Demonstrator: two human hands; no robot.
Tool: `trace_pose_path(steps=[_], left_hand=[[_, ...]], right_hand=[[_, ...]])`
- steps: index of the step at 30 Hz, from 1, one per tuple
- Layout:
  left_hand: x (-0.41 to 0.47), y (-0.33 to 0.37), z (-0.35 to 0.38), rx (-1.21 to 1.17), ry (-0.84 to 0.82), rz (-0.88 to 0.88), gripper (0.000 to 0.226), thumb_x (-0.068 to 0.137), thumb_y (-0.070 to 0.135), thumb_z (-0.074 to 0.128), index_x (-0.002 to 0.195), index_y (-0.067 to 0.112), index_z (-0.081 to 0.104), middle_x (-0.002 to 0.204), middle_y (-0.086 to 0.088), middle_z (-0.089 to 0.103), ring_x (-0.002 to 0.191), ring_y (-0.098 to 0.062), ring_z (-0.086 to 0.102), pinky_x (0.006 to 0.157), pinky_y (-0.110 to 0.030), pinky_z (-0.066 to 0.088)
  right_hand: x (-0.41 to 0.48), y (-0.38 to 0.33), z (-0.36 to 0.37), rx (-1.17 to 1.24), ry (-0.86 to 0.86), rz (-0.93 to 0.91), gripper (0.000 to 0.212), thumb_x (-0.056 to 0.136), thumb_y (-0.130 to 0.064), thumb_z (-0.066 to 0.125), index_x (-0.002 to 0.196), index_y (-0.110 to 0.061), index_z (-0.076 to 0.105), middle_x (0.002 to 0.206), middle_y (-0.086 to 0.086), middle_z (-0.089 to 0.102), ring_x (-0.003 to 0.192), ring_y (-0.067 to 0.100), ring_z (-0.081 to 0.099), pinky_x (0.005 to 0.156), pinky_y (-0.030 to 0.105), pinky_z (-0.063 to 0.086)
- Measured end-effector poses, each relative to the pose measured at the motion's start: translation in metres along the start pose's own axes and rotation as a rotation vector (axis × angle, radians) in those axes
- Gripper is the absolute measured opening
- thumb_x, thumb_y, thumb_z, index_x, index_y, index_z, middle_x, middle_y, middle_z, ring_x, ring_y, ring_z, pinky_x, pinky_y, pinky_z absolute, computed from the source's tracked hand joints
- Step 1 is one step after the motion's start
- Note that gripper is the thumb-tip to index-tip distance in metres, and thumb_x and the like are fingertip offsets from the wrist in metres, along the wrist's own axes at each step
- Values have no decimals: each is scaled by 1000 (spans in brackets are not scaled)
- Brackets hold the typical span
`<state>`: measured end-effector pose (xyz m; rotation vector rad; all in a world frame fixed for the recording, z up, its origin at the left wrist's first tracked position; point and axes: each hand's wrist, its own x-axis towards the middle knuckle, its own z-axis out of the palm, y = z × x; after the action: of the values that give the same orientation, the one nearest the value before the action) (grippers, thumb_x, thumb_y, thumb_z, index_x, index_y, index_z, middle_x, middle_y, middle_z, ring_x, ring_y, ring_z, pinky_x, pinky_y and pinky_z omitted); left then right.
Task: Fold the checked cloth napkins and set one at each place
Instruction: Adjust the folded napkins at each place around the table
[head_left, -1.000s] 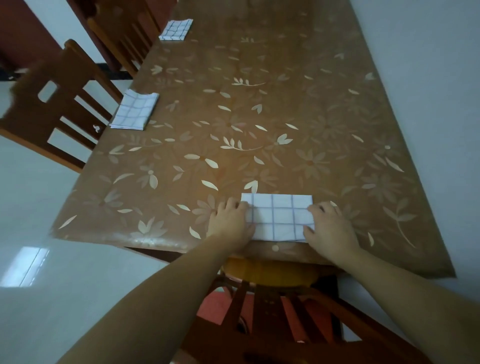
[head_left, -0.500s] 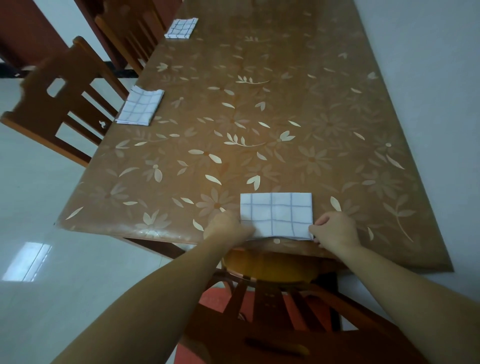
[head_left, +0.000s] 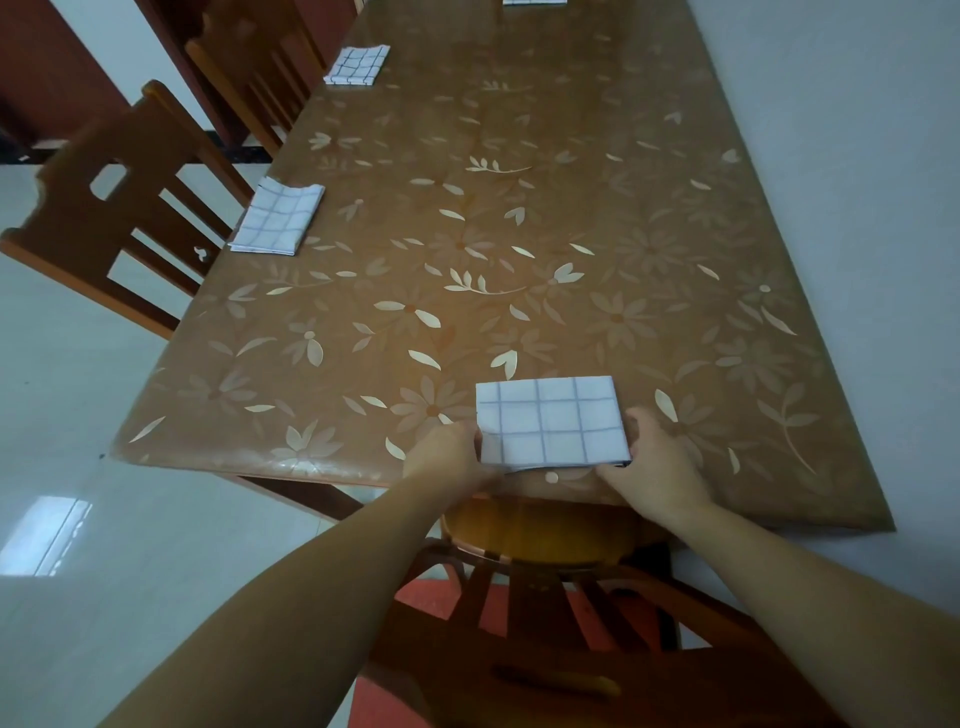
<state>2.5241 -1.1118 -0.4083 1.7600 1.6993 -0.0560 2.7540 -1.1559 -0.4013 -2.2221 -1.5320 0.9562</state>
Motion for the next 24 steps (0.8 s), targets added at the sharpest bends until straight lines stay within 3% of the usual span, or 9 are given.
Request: trace_pose_path(steps=[2, 5, 8, 10, 13, 16, 21, 24], left_hand=[[1, 0, 0, -4, 20, -17, 35, 83, 44, 72, 104, 19, 63, 95, 1, 67, 85, -17, 63, 69, -27, 55], [1, -5, -1, -32, 45, -31, 26, 85, 38, 72, 101, 19, 65, 98, 0, 68, 84, -16, 63, 65, -23, 51], [0, -12, -5, -91, -1, -38, 42, 76, 43, 78, 106, 19, 61, 98, 2, 67, 86, -16, 64, 68, -27, 56], [-2, -13, -7, -114, -8, -23, 54, 72, 42, 81, 114, 22, 53, 105, 3, 67, 92, -18, 65, 75, -33, 59], [-6, -12, -10, 22, 123, 83, 58, 75, 38, 78, 119, 28, 42, 117, 2, 62, 94, -17, 58, 74, -31, 53], [-5, -9, -11, 201, 170, 230, 48, 82, 38, 70, 123, 33, 44, 131, 4, 52, 96, -16, 56, 75, -29, 48], [-6, -5, -12, 396, 238, 367, 49, 91, 45, 60, 134, 34, 40, 134, 1, 41, 115, -20, 49, 85, -30, 42], [-5, -2, -14, 514, 189, 462, 36, 97, 42, 50, 133, 35, 50, 134, 4, 44, 128, -19, 39, 95, -33, 37]], right_hand=[[1, 1, -3, -14, 10, 32, 56, 85, -31, 69, 132, -19, 41, 92, -1, 60, 80, 17, 56, 55, 26, 39], [1, 4, -2, 34, 8, 54, 33, 89, -23, 63, 118, -17, 49, 80, -1, 62, 74, 14, 58, 59, 29, 44], [1, 6, 3, 122, 10, 115, 21, 90, -16, 63, 110, -14, 56, 82, 2, 67, 77, 18, 64, 70, 34, 54], [-1, 4, 6, 180, -17, 153, 21, 89, -11, 64, 106, -15, 54, 79, 2, 69, 72, 17, 67, 69, 32, 55], [-2, 2, 10, 242, -66, 176, 25, 87, -8, 65, 105, -16, 50, 79, 3, 71, 66, 15, 68, 63, 29, 52], [1, 6, 6, 171, -57, 135, 24, 87, -10, 65, 103, -19, 50, 77, 3, 71, 67, 14, 68, 58, 27, 49], [10, 11, 0, 46, -6, 108, 24, 83, -18, 68, 96, -28, 50, 75, 0, 69, 78, 20, 66, 74, 42, 57], [12, 11, 1, 3, -14, 40, 22, 84, -19, 65, 96, -28, 49, 74, -2, 68, 75, 19, 65, 69, 38, 56]])
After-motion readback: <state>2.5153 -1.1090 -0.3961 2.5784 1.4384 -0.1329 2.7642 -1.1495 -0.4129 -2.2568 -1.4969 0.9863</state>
